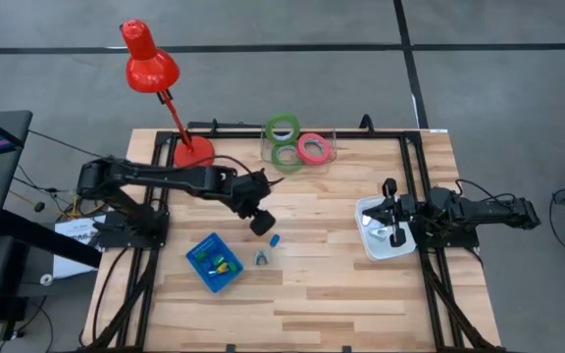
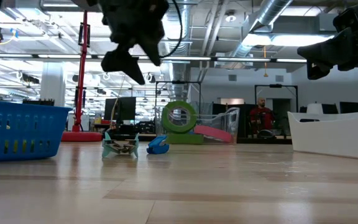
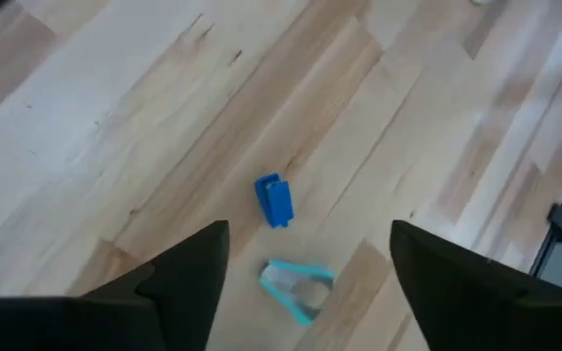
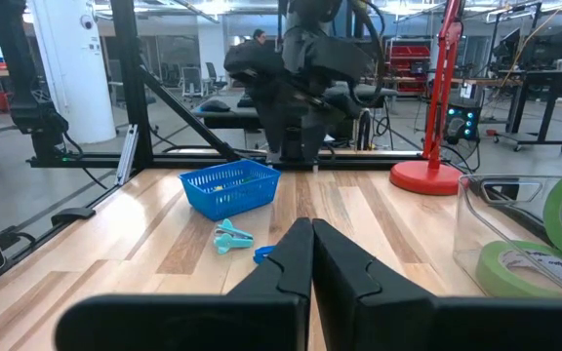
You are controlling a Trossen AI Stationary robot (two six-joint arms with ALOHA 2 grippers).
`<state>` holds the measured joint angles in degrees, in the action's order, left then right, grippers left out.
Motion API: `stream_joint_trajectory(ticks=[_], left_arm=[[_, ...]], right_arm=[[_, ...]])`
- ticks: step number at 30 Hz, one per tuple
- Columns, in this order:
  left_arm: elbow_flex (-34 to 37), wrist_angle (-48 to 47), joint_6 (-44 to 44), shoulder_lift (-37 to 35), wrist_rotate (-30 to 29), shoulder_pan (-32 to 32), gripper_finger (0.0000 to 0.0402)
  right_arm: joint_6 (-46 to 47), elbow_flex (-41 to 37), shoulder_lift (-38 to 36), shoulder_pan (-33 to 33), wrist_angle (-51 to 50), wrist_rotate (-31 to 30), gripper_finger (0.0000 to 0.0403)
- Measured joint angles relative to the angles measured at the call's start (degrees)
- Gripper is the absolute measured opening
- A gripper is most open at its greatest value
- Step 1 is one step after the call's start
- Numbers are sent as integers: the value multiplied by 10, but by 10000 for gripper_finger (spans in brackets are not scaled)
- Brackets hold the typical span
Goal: Pick and place Stapler, Stapler remover, tape
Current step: Put the blue stapler into the blue bin
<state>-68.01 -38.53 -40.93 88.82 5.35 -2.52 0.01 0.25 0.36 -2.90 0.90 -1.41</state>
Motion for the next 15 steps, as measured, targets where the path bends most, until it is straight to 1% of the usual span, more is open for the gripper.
stream_joint_trajectory(ticks=[3,6,11,15], left_arm=[[-23,1,-29,27,0,0,295],[-45,-1,-47,50,0,2,306],[-88,-45,-50,68,1,15,304],[-102,-80,-56,68,-30,36,298]], right_arm=[[0,0,0,0,0,0,0],[0,0,0,0,0,0,0],[0,0,0,0,0,0,0],[0,0,0,0,0,0,0]])
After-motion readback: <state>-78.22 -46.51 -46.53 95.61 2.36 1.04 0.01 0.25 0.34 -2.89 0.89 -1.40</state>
